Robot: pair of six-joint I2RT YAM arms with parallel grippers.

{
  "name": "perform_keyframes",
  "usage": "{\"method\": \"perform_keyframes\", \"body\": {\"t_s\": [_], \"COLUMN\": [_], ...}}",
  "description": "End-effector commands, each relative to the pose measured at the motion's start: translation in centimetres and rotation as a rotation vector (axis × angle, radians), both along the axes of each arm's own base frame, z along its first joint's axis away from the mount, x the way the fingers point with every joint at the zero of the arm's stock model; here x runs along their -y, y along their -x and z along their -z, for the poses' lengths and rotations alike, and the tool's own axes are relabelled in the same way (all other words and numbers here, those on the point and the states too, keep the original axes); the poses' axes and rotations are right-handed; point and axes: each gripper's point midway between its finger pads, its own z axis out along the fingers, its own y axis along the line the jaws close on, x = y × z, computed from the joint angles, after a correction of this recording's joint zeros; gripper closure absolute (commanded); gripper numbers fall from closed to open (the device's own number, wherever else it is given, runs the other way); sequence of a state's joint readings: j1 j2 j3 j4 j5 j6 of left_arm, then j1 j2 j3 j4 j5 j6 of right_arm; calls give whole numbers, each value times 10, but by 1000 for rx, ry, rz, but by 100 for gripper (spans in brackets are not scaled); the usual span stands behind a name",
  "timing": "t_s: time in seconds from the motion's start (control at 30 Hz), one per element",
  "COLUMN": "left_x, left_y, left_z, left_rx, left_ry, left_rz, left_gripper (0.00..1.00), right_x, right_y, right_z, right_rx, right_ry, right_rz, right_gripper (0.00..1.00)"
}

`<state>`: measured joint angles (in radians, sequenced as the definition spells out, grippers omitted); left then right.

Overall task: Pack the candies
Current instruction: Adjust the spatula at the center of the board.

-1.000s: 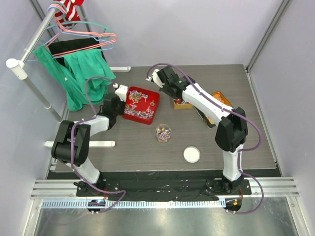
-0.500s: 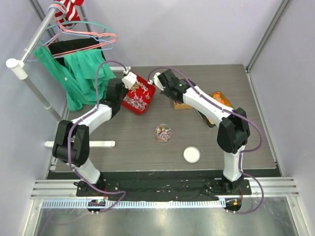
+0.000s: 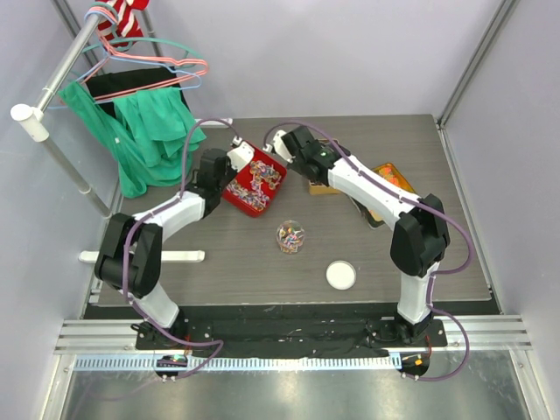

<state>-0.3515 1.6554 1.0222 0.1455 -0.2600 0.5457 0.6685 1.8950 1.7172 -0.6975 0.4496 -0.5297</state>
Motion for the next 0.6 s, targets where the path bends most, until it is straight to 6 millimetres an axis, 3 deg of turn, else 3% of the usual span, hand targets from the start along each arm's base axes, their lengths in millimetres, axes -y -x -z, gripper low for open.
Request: {"method": "perform_keyframes", "body": {"t_s": [0.0, 0.1, 0.23, 0.4, 0.57], "left_x": [22, 40, 62, 55, 44], "left_y": [0, 10, 22, 12, -2], "left_z": [-20, -10, -23, -17, 17], "left_rx": [74, 25, 56, 80, 3], "left_ry": [133, 207, 344, 399, 352], "left_rz": [70, 154, 249, 152, 49], "left_gripper": [100, 100, 100, 100, 100], "right_x": [-10, -15, -14, -14, -12], "right_y": [2, 3, -1, -9, -5], "right_z": [-24, -18, -15, -16, -5], "right_rx": [85, 92, 128, 171, 162], "right_ry": [58, 161, 291, 286, 264], "right_rz": [-69, -127, -157, -137, -119], "right_gripper": [99, 99, 99, 99, 99]}}
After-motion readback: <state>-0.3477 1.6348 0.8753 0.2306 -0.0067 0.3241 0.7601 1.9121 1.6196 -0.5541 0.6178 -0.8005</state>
